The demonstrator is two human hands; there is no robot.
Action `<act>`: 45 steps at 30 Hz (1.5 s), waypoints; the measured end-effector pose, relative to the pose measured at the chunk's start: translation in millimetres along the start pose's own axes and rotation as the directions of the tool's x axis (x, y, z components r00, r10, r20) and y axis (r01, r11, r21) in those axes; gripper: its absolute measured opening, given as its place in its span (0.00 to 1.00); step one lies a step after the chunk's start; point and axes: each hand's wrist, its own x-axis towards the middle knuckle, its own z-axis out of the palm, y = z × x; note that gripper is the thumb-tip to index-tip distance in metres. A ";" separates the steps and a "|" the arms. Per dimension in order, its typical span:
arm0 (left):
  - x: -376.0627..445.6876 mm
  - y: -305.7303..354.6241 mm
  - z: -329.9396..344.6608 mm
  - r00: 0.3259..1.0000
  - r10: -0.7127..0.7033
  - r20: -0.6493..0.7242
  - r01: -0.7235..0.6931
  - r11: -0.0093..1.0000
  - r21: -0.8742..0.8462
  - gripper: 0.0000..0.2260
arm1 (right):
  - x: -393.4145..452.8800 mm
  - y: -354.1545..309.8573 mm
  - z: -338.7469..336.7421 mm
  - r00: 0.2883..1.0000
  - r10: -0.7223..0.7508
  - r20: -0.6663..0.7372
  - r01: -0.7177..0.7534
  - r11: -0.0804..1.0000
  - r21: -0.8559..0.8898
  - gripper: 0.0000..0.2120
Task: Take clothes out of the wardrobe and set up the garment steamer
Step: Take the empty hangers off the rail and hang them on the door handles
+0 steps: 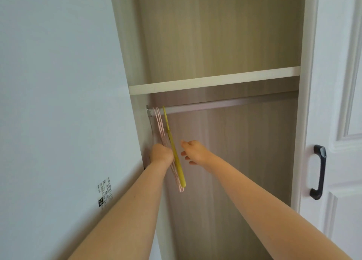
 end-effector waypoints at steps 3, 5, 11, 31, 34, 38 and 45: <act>11.0 -8.8 6.4 0.995 -0.079 0.061 0.088 0.980 -0.178 0.14 | 5.3 -1.6 3.4 0.997 0.050 0.062 -0.051 0.998 0.021 0.25; 6.5 -6.3 5.2 0.991 -0.093 0.096 0.115 0.961 -0.251 0.08 | 9.1 -2.2 6.4 0.995 0.065 0.078 -0.065 0.998 -0.005 0.19; 20.6 -8.4 5.3 0.982 -0.153 0.107 0.179 0.931 -0.317 0.08 | 16.3 -4.5 11.7 0.987 0.116 0.113 -0.119 0.993 0.025 0.05; 48.9 13.7 13.9 0.948 -0.187 0.259 0.318 0.641 -0.699 0.11 | 9.3 2.9 -5.6 0.999 0.049 0.014 -0.050 0.978 0.204 0.07; 51.7 15.9 15.2 0.955 -0.163 0.250 0.297 0.606 -0.738 0.11 | 7.8 2.4 -8.3 0.999 0.022 -0.033 -0.015 0.981 0.193 0.08; 45.7 22.8 13.9 0.960 -0.111 0.257 0.273 0.574 -0.772 0.09 | 7.3 0.7 -13.2 0.996 0.001 -0.089 0.019 0.975 0.219 0.09; 8.4 41.4 19.7 0.945 0.033 0.325 0.254 0.551 -0.795 0.07 | -9.5 6.5 -20.1 0.977 -0.013 -0.215 0.056 0.979 0.198 0.10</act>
